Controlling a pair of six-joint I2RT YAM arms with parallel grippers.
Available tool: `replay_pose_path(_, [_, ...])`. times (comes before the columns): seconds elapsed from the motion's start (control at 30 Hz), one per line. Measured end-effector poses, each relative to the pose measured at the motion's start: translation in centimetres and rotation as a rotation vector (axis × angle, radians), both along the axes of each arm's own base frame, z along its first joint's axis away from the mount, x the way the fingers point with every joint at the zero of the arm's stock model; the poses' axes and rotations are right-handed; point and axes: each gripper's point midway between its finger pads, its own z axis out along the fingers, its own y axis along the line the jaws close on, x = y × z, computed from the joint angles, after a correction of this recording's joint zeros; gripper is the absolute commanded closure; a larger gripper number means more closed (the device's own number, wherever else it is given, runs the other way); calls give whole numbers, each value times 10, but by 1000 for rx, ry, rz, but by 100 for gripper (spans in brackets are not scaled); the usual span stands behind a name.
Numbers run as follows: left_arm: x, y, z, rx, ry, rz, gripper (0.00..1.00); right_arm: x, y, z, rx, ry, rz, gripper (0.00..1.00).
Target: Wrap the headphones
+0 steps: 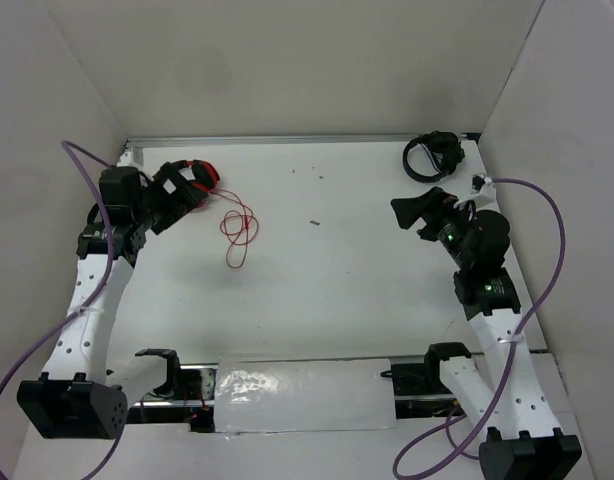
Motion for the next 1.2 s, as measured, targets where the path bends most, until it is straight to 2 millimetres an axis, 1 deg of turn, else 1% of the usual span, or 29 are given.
replay_pose_path(0.1, [6,7,20,21,-47,20,1,3,-1,-3,5,17,-8,0])
replay_pose_path(0.17, [8,12,29,37,-72,28,1,5,-2,-5,4,24,-15,0])
replay_pose_path(0.27, [18,25,35,47,-72,62,1,8,-2,-7,2,29,-18,0])
replay_pose_path(0.37, [38,44,29,70,-49,98,1,14,-3,-13,-8,45,-22,0])
replay_pose_path(0.4, [47,52,24,82,-37,117,1,18,-3,-18,-15,62,-24,0])
replay_pose_path(0.47, [66,68,7,107,3,148,1,28,-3,-25,-30,90,-22,0])
replay_pose_path(0.63, [120,105,-50,134,134,204,1,48,-2,-48,-58,151,-12,0])
replay_pose_path(0.67, [135,115,-66,132,171,220,1,51,-2,-52,-64,158,-10,0])
replay_pose_path(0.7, [142,119,-73,132,180,225,1,53,-1,-55,-69,162,-7,0])
replay_pose_path(0.77, [158,131,-97,126,243,246,1,57,0,-57,-79,159,-4,0])
replay_pose_path(0.87, [193,152,-126,128,299,293,1,63,1,-64,-103,163,0,0])
replay_pose_path(0.9, [206,158,-138,130,317,312,4,64,2,-68,-112,171,2,0])
replay_pose_path(0.97, [223,167,-158,126,359,347,5,67,2,-75,-129,188,2,0])
replay_pose_path(1.03, [236,174,-173,123,382,376,4,69,1,-80,-142,200,-3,0])
replay_pose_path(1.1, [238,181,-187,127,413,416,5,70,0,-84,-153,206,-9,0])
replay_pose_path(1.2, [235,186,-189,148,424,450,5,71,-2,-85,-167,206,-25,0])
